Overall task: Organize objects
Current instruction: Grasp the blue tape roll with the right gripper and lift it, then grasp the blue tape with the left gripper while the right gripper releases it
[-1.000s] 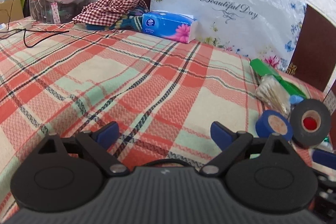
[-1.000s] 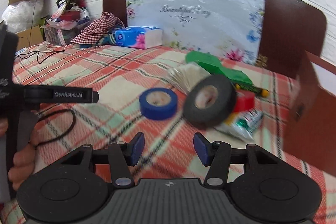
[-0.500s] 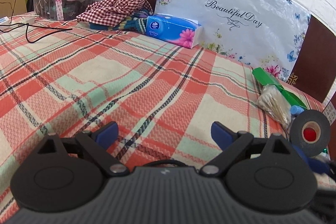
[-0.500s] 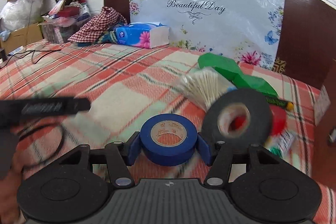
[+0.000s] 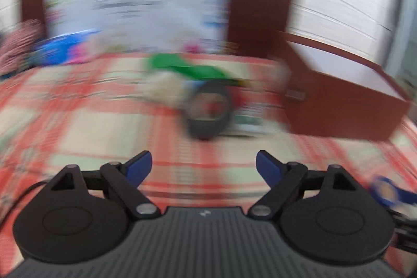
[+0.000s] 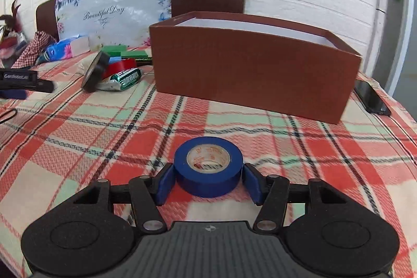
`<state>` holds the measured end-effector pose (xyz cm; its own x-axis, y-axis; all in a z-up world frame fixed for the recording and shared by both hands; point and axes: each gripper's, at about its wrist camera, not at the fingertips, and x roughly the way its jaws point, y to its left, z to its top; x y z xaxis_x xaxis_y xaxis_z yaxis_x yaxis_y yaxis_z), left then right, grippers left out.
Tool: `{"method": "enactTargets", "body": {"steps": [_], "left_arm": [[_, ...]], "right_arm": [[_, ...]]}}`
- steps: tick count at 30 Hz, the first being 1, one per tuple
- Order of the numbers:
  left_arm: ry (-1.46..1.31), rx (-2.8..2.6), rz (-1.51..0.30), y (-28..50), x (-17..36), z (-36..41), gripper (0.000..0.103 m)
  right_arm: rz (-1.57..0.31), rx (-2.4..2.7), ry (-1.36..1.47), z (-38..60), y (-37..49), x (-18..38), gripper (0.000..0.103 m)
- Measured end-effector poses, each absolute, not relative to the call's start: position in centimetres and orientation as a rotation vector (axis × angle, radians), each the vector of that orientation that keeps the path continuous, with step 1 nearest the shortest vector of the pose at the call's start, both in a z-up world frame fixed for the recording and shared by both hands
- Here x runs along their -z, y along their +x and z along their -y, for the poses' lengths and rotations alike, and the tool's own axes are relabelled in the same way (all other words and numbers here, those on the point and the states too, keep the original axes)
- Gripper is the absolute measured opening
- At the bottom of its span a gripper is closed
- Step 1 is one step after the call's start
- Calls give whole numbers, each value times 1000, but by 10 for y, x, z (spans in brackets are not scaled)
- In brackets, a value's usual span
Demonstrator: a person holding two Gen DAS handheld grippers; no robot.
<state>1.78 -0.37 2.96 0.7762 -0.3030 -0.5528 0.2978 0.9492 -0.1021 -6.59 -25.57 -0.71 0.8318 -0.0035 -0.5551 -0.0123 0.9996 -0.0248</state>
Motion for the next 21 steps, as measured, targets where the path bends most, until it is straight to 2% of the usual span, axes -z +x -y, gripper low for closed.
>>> {"method": "enactTargets", "body": {"steps": [5, 10, 12, 13, 14, 15, 21], "left_arm": [[11, 635, -761, 14, -44, 89, 72], [60, 725, -908, 16, -31, 143, 56], [110, 700, -960, 18, -19, 156, 46], [92, 703, -967, 18, -16, 157, 43], [71, 716, -973, 18, -14, 156, 32], [62, 728, -981, 18, -16, 156, 28], [123, 712, -817, 15, -62, 172, 27]], "right_arm": [[-577, -13, -41, 256, -68, 10, 59], [-571, -31, -32, 262, -67, 11, 60], [-566, -38, -41, 261, -67, 11, 60], [-561, -45, -41, 261, -68, 11, 56], [-564, -53, -42, 261, -67, 12, 56], [-555, -57, -40, 262, -68, 12, 56], [-453, -54, -2, 271, -67, -6, 56]]}}
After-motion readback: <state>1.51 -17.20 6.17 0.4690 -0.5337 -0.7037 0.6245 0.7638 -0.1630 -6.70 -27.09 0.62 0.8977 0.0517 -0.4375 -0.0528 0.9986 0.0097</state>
